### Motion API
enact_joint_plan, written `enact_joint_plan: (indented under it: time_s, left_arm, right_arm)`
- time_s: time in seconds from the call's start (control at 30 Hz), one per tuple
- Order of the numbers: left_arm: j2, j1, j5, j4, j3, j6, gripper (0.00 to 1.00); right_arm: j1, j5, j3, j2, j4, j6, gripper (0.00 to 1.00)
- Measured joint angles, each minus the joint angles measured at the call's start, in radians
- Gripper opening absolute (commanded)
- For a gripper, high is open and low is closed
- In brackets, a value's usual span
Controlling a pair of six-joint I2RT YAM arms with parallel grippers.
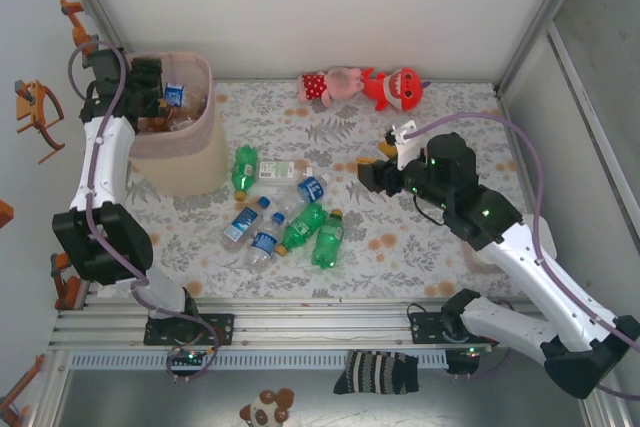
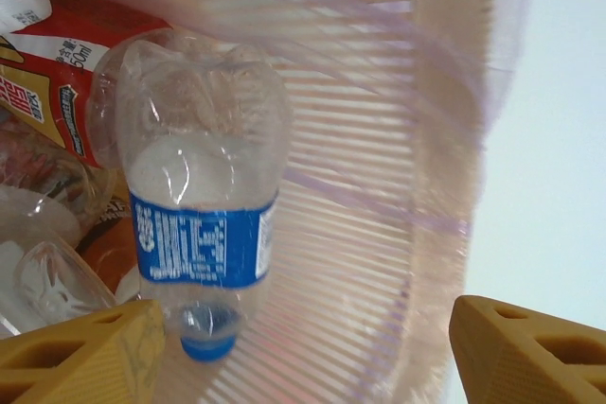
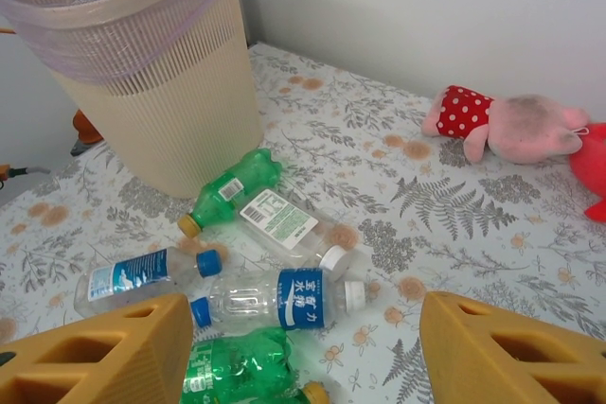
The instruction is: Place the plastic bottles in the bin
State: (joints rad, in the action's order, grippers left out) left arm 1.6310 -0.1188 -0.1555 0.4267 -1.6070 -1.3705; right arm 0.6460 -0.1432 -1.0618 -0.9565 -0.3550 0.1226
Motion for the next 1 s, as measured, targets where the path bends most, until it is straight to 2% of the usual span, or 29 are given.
enact_joint_plan:
  time_s: [0.23,0.53,0.8,1.0]
  left_arm:
    - [-0.132,-0.018,0.002,-0.015,0.014,0.042,0.77]
    - [-0.165,-0.029,-0.085,-0.052,0.019,0.205,0.75]
    - [-0.285,-0.028,-0.21,-0.046,0.051,0.402,0.75]
    - [-0.419,-0.027,-0.251,-0.029,0.129,0.522,0.75]
  right_arm:
    - [0.0,0.0,0.0,0.0,0.0,-0.003,0.63]
    - [0.001,0.0,0.0,-0.023,0.0,-0.001,0.61]
    - [0.051,0.05,-0.009,-0.141,-0.008,0.07,0.59]
    - [0.096,0.087,-0.045,-0.267,-0.024,0.153,0.56]
